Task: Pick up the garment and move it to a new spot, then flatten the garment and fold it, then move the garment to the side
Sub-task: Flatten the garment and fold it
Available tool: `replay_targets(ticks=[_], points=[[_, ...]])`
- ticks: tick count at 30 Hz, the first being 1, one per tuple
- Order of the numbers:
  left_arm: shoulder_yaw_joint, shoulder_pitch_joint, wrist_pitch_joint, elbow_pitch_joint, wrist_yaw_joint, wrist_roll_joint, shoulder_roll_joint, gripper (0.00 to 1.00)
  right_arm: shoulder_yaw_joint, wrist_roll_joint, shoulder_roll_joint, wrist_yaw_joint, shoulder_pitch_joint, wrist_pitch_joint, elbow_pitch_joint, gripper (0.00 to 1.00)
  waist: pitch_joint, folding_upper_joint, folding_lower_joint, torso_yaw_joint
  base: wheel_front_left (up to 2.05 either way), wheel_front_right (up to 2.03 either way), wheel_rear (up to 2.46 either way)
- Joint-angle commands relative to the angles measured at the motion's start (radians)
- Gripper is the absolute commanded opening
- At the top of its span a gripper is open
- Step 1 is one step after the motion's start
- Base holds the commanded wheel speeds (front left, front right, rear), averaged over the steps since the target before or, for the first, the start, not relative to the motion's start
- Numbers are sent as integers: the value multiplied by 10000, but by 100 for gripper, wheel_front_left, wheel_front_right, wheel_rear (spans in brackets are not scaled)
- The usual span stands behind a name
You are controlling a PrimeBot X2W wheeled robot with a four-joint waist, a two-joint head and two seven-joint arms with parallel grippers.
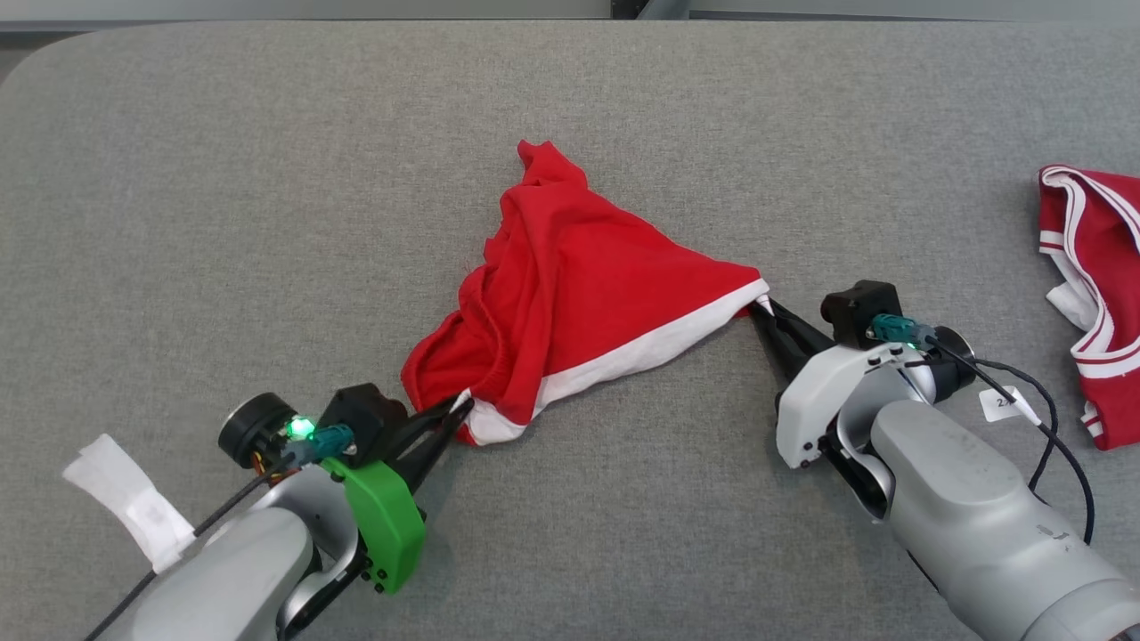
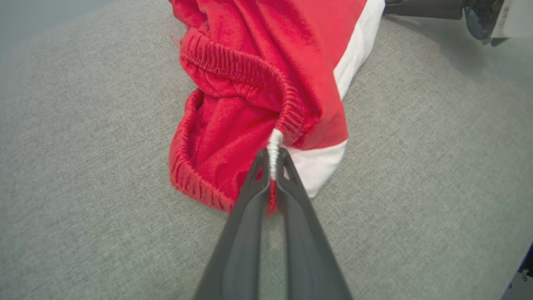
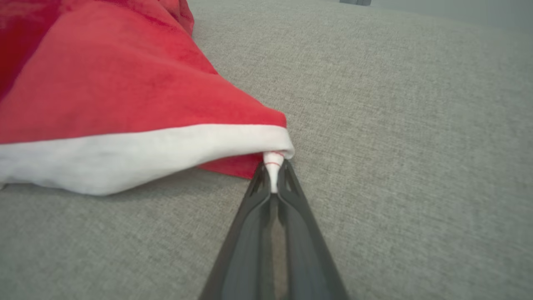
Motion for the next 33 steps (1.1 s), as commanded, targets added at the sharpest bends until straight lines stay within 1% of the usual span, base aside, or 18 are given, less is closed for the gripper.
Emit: replay_targets(ticks=[1, 5, 10, 14, 17, 22, 26, 28, 30, 33], points=[[62, -126, -91, 4, 12, -93, 57, 0, 22, 57, -141, -20, 45, -11, 13, 0, -43, 110, 0, -28, 0, 0, 0], [649, 0, -480, -154, 183, -619, 155, 0, 131, 176, -500, -19, 241, -16, -504, 0, -211, 110, 0, -89, 0, 0, 0], [1423, 323, -847, -766, 376, -1529, 347, 0, 369, 254, -1341, -19, 561, -19, -1742, 0, -491, 110, 0, -208, 0, 0, 0], [1979, 595, -975, -1663, 597, -2258, 431, 0, 613, 475, -2315, -19, 850, -20, -3172, 0, -722, 110, 0, -318, 0, 0, 0], [2407, 828, -953, -2520, 898, -2777, 588, 0, 682, 611, -3286, -19, 929, 170, -4513, 0, -883, 110, 0, -410, 0, 0, 0], [3237, 1154, -561, -4187, 1445, -3856, 986, 0, 571, 655, -5258, -19, 960, 1342, -7211, 0, -988, 110, 0, -566, 0, 0, 0], [3965, 1074, -121, -5271, 1935, -4677, 1394, 0, 211, 1344, -6520, -19, 915, 2581, -9508, 0, -1020, 110, 0, -690, 0, 0, 0], [4391, 820, 74, -5593, 2222, -4943, 1598, 0, -109, 2042, -6972, -19, 844, 3232, -10492, 0, -993, 110, 0, -754, 0, 0, 0], [4750, 496, 346, -5819, 2463, -5216, 1786, 0, -562, 2459, -7463, -20, 602, 3759, -11217, 0, -917, 110, 0, -802, 0, 0, 0], [5097, -184, 847, -5864, 2726, -5414, 2038, 0, -1136, 2644, -7895, -20, 243, 4293, -11673, 0, -668, 110, 0, -855, 0, 0, 0]])
